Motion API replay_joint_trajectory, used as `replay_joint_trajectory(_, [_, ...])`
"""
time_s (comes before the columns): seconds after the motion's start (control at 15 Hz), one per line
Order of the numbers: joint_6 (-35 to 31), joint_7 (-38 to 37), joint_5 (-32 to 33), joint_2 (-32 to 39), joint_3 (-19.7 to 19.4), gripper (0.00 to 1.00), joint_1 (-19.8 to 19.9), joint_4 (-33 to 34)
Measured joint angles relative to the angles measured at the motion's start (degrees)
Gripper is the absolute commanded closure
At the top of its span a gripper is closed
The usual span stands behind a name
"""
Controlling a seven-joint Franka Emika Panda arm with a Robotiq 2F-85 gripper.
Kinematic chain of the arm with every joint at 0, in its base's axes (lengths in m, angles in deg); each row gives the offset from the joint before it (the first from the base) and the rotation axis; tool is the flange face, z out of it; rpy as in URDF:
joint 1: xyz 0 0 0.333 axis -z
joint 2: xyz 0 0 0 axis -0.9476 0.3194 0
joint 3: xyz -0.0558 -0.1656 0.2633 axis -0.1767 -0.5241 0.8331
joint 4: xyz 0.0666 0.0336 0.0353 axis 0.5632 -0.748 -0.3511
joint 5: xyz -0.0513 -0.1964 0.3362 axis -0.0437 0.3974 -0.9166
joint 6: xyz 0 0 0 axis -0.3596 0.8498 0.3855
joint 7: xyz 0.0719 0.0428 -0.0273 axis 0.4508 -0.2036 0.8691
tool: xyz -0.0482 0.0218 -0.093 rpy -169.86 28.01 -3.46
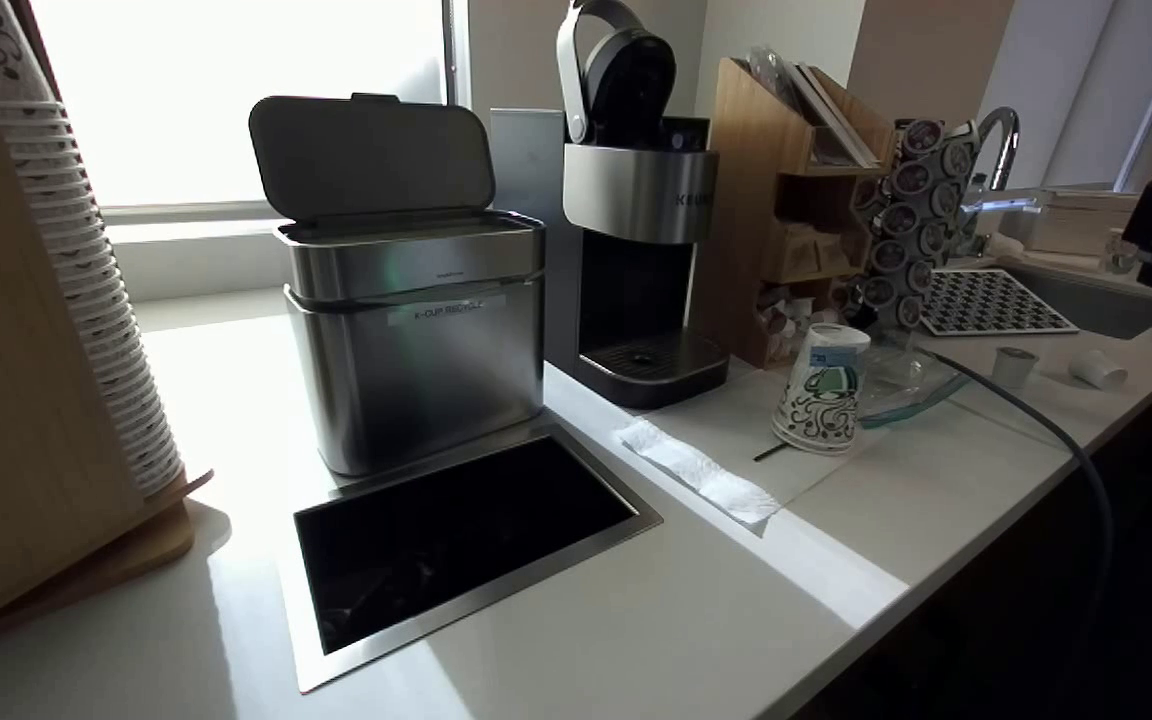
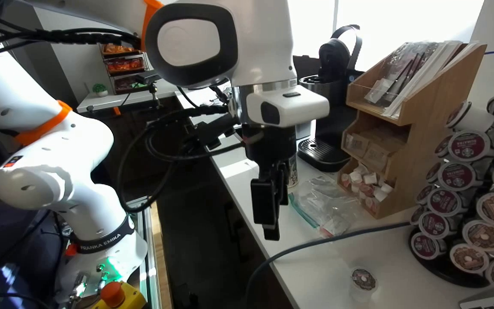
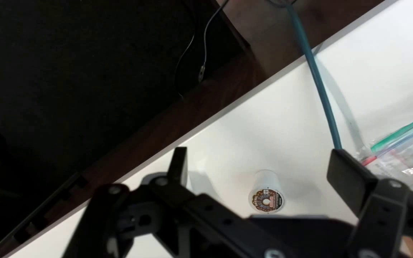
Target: Put the white object inside the coffee machine
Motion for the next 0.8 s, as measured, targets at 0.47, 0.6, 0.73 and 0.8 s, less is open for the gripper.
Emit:
replay_joint_trajectory(0.47, [-9.58, -0.01, -6.31, 6.59, -3.85, 0.0, 1.02, 0.59])
replay_joint_trajectory(0.6, [-13.28, 0.79, -8.6, 8.15, -4.6, 0.0, 1.03, 0.61])
replay_joint_trajectory(0.73, [-16.75, 1.86, -10.67, 9.68, -5.16, 0.0, 1.02, 0.63])
replay_joint_trajectory(0.8, [-18.45, 2.37, -11.47, 10.53, -5.4, 0.0, 1.02, 0.66])
